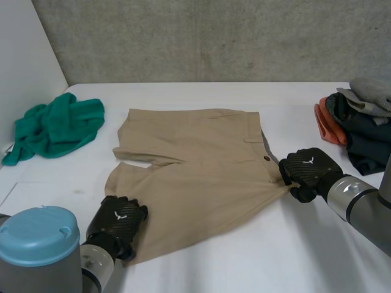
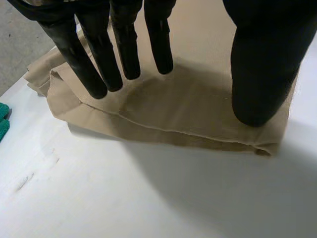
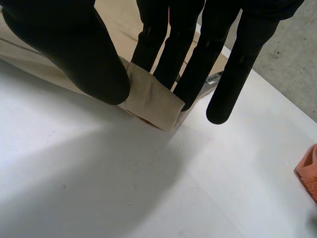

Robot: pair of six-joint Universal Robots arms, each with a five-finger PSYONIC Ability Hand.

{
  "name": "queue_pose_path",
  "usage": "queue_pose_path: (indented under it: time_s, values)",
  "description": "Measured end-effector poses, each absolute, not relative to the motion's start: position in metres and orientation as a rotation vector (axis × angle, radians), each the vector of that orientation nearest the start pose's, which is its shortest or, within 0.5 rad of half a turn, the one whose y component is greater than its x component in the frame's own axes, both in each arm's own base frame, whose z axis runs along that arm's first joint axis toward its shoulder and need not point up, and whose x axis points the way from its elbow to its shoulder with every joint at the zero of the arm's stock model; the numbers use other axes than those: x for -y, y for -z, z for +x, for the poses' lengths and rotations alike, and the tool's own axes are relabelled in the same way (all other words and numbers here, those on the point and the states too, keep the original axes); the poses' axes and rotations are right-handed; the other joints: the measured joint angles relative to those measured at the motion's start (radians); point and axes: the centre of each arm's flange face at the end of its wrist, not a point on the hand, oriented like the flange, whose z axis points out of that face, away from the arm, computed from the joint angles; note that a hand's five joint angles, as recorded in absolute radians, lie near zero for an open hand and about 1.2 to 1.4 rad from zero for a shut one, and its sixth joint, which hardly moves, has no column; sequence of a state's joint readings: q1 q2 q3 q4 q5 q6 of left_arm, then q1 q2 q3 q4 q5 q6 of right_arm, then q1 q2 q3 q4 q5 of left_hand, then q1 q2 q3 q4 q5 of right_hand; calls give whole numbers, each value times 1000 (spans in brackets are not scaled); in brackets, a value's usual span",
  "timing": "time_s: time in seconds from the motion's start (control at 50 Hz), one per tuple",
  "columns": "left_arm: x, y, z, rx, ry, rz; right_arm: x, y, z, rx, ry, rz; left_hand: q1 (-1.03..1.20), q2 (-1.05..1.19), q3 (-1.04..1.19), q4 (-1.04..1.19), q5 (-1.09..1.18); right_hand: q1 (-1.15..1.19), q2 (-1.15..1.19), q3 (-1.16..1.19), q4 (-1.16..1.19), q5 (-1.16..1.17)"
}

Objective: Fold the laundry.

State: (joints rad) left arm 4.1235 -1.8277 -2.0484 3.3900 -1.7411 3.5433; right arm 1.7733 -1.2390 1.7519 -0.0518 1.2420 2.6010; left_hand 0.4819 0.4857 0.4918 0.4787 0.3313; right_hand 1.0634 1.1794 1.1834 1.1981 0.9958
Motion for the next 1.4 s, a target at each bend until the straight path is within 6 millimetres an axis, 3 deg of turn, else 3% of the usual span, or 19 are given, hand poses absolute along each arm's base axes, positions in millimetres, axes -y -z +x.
queue_pose_path:
  time_s: [0.18,0.38,0.5,0.72,0.82,0.98,1.08,1.18,1.24,1.28,1.4]
  values:
    - [138,-140,-237,-2454,1579,1134,266,-161,221,-2276,1638,-1187,-5,-12,-15,-15,-48,0,0,0,0,0]
    - [130,-134,-237,-2519,1520,1144,267,-160,221,-2279,1644,-1182,24,15,11,18,-11,0,0,0,0,0]
    - [141,-126,-240,-2496,1554,1129,266,-160,221,-2285,1642,-1177,666,645,625,643,609,0,0,0,0,0]
    - [156,-118,-239,-2410,1579,1158,255,-173,217,-2318,1608,-1188,677,707,694,713,649,-1,0,0,0,0]
    - [140,-130,-233,-2445,1527,1237,239,-183,205,-2383,1473,-1307,677,707,694,714,649,-1,0,0,0,0]
    - [105,-158,-220,-2582,1331,1373,197,-199,184,-2414,1001,-1659,677,708,694,714,649,-1,0,7,0,0]
    - [106,-168,-222,-2606,1313,1398,195,-202,185,-2382,955,-1701,677,708,695,714,649,-1,0,7,0,0]
    - [151,-176,-244,-2530,1499,1345,220,-197,197,-2385,1101,-1600,677,710,696,714,649,-1,0,7,0,19]
    - [190,-180,-262,-2443,1663,1278,244,-196,203,-2414,1243,-1457,677,710,696,716,649,-1,0,7,0,21]
    - [202,-182,-269,-2410,1721,1256,254,-196,204,-2423,1298,-1399,677,710,697,717,649,-1,0,7,0,21]
    - [288,-205,-317,-2137,2130,1104,315,-198,213,-2387,1686,-1055,677,711,697,718,649,-1,0,7,1,22]
